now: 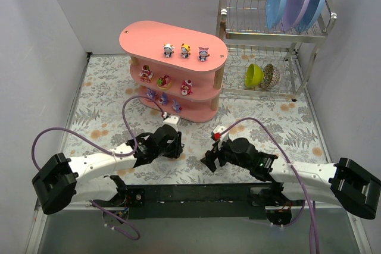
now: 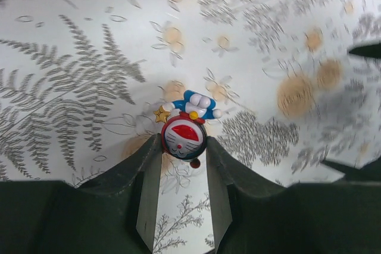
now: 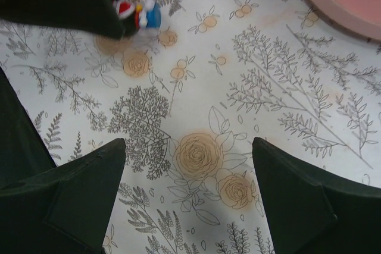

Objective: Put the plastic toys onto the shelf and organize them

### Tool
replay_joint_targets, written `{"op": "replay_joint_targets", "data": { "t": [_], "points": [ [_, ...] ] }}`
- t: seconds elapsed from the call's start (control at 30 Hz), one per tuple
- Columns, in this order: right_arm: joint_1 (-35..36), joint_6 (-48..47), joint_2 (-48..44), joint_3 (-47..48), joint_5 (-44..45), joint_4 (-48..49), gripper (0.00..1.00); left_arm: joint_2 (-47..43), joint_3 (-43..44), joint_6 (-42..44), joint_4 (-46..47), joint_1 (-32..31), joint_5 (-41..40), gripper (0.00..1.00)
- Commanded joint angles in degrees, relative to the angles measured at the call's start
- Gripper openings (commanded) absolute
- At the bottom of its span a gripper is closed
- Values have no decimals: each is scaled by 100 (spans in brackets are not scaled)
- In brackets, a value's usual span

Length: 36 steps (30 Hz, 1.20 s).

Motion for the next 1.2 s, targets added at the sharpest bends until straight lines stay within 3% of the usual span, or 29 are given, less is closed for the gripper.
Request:
{"op": "replay_joint_targets", "data": {
  "t": [0.0,0.17,0.33,0.83,1.17],
  "points": [
    [-247,162,-297,666,-141,-705,94,-131,251,1045,28,-503,-29,8],
    [-871,521,-701,1106,-544,-1534,94,71,593,1694,28,-1065,-529,9],
    [-1705,1477,-833,1212,-1914,-1781,92,212,778,2354,142,-1548,-864,9],
    [-1935,2886,-148,1089,-3322,-824,85,519,919,3585,950,-2208,-1172,12],
    [-1953,3282,-7,843,-3296,-287,76,502,884,3735,1284,-2384,-1233,12]
  ]
}}
